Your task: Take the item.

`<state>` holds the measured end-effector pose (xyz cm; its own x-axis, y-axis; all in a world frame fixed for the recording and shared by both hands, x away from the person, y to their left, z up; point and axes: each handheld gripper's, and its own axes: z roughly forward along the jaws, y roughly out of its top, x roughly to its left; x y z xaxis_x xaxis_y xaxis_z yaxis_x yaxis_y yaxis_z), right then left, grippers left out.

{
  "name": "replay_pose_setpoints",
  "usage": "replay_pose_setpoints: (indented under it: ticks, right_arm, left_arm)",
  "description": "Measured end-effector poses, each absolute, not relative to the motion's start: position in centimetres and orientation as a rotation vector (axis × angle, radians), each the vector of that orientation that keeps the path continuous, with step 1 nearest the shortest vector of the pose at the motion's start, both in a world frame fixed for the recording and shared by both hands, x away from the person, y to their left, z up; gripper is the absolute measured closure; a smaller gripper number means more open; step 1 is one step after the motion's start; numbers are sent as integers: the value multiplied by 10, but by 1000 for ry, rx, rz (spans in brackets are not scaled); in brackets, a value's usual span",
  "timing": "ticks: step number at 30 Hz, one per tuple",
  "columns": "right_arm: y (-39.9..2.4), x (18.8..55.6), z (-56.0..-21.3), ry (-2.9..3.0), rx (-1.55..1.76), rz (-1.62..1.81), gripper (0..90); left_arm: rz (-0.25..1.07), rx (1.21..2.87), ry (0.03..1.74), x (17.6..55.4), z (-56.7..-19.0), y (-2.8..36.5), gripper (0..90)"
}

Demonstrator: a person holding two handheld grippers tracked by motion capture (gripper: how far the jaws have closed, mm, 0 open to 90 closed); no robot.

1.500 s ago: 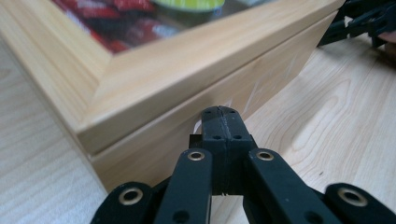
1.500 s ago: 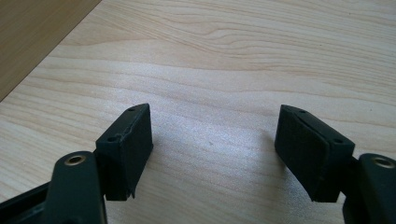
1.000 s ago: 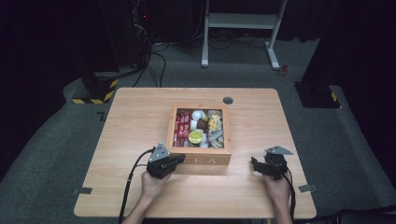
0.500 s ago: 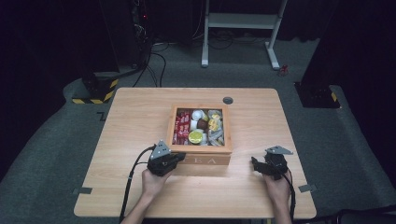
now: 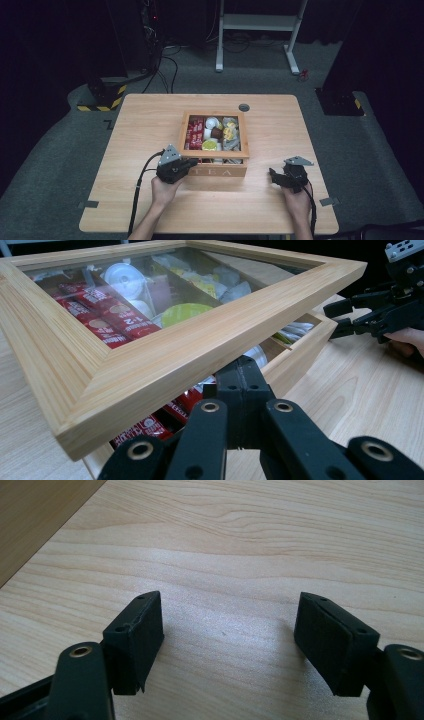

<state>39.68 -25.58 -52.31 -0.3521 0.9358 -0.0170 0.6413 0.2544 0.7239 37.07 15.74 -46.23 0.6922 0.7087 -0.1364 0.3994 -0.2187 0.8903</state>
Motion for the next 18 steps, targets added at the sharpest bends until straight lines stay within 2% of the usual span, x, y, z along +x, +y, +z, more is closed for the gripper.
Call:
replay_pose_setpoints:
  ticks: [8,18]
  right_arm:
    - [-256,397,-523,2082,1430,877,277]
    - [-253,396,-523,2121,1406,889,255]
  left_arm:
    - [400,1883,851,374,-453,157,900]
    - [371,1868,860,383,-447,159,900]
